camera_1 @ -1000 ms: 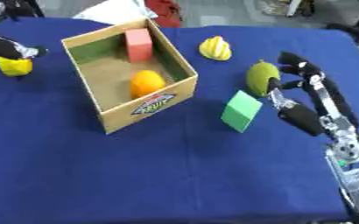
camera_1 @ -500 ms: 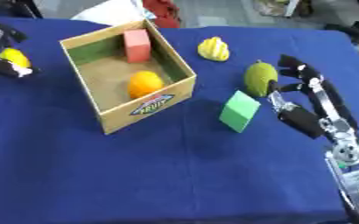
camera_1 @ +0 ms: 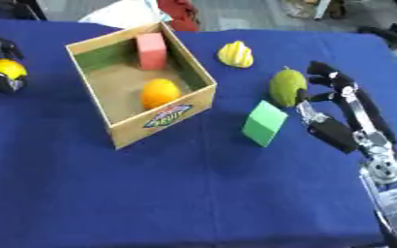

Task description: Pick up objects on the table and place them in the box.

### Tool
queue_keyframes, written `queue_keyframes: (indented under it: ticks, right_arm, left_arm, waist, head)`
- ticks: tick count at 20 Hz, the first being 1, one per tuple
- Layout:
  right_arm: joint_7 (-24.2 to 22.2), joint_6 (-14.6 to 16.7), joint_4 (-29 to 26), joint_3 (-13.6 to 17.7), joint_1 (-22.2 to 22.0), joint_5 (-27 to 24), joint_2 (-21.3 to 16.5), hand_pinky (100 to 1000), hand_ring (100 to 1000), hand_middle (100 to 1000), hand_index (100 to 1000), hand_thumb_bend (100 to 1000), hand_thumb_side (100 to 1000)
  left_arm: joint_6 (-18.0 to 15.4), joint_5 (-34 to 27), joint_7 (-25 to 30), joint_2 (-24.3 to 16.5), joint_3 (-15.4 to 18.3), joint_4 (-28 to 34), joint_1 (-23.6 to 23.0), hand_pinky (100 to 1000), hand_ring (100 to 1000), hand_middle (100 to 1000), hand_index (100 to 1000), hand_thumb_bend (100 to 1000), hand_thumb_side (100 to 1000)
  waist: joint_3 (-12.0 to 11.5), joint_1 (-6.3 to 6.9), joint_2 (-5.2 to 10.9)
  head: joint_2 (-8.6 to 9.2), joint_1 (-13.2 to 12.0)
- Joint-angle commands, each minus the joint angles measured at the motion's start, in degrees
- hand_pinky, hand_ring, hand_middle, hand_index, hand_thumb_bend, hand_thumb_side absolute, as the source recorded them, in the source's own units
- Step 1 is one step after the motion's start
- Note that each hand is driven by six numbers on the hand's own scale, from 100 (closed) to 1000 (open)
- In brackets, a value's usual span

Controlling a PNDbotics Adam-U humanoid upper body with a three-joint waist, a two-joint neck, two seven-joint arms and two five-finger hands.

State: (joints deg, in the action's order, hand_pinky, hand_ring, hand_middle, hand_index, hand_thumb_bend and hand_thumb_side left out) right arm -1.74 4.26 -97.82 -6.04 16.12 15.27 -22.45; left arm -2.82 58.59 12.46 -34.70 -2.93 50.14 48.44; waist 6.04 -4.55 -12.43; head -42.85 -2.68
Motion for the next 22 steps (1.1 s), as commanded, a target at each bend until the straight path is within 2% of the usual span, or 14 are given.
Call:
queue_keyframes:
  ticks: [1,4,6,10,13,15,16,18,19,20,21,22]
  right_arm:
    - [0.0,0.0,-0.3,0.4,0.4,-0.2,-1.1,704,872,864,958,100,546]
    - [0.0,0.0,-0.2,0.4,0.4,-0.2,-1.1,704,872,865,958,100,547]
    - [0.0,0.1,-0.1,0.4,0.4,-0.2,-1.2,704,872,864,958,100,545]
    - [-0.2,0.2,0.0,0.2,0.4,-0.2,-1.2,704,873,864,958,100,547]
    - [-0.3,0.2,0.1,0.1,0.5,-0.2,-1.1,704,873,864,958,100,548]
    - [-0.4,0.2,0.1,0.1,0.6,-0.2,-1.1,704,873,864,958,100,548]
    - [-0.4,0.2,0.1,0.1,0.7,-0.2,-1.1,704,873,864,958,100,549]
    - [-0.4,0.2,0.1,0.1,0.6,-0.2,-1.1,705,873,864,958,100,550]
    - [-0.4,0.2,0.1,0.1,0.6,-0.2,-1.1,705,873,864,958,100,551]
    - [-0.4,0.2,0.1,0.2,0.6,-0.2,-1.1,705,873,864,959,100,551]
    - [-0.3,0.1,0.1,0.3,0.6,-0.2,-1.2,705,873,863,959,100,552]
    - [-0.2,0.1,0.1,0.4,0.6,-0.2,-1.3,706,872,862,959,100,551]
  left_arm:
    - [-0.3,0.5,-1.1,-1.5,0.8,1.6,1.3,422,339,366,538,232,100]
    - [-2.6,-1.2,-3.5,-1.7,0.6,5.3,4.2,429,343,368,544,229,100]
    - [-4.5,-3.1,-5.4,-1.1,-0.7,8.5,5.2,442,353,376,550,237,100]
    - [-8.4,-6.8,-8.3,0.9,-5.9,14.8,6.0,449,358,379,554,239,100]
    - [-10.8,-8.5,-6.6,2.5,-10.3,19.2,5.9,467,369,390,565,244,100]
    - [-11.2,-8.7,-4.8,3.6,-13.0,21.3,5.4,479,379,400,575,251,100]
    - [-11.3,-8.9,-3.9,4.2,-14.1,21.5,5.1,509,408,430,604,264,100]
    - [-12.1,-9.5,-2.0,5.0,-16.0,21.0,4.6,595,498,518,688,344,104]
    - [-12.8,-9.8,-1.0,5.1,-16.9,20.9,4.2,662,582,606,758,431,214]
    - [-13.5,-10.2,0.0,5.0,-17.3,20.9,3.9,680,607,630,774,463,256]
    - [-14.0,-10.4,0.9,4.6,-17.5,21.5,3.5,735,684,702,812,545,359]
    - [-14.3,-10.7,1.9,4.1,-17.3,22.5,3.1,760,722,739,825,583,417]
  waist:
    - [0.2,0.43,1.91]
    - [-0.1,0.58,2.0]
    - [-0.2,0.7,2.08]
    - [0.1,0.89,2.16]
    - [0.4,0.93,2.14]
    - [0.7,0.89,2.09]
    - [0.8,0.84,2.05]
    - [1.0,0.73,1.99]
    - [1.1,0.66,1.94]
    - [1.1,0.6,1.91]
    - [1.0,0.53,1.87]
    - [0.9,0.48,1.84]
  head:
    - [-0.21,0.0]
    - [-0.3,0.1]
    - [-0.31,0.1]
    - [-0.36,0.1]
    - [-0.31,0.1]
    - [-0.24,0.1]
    - [-0.19,0.1]
    - [-0.18,0.2]
    - [-0.19,0.2]
    - [-0.21,0.2]
    - [-0.23,0.3]
    - [-0.25,0.4]
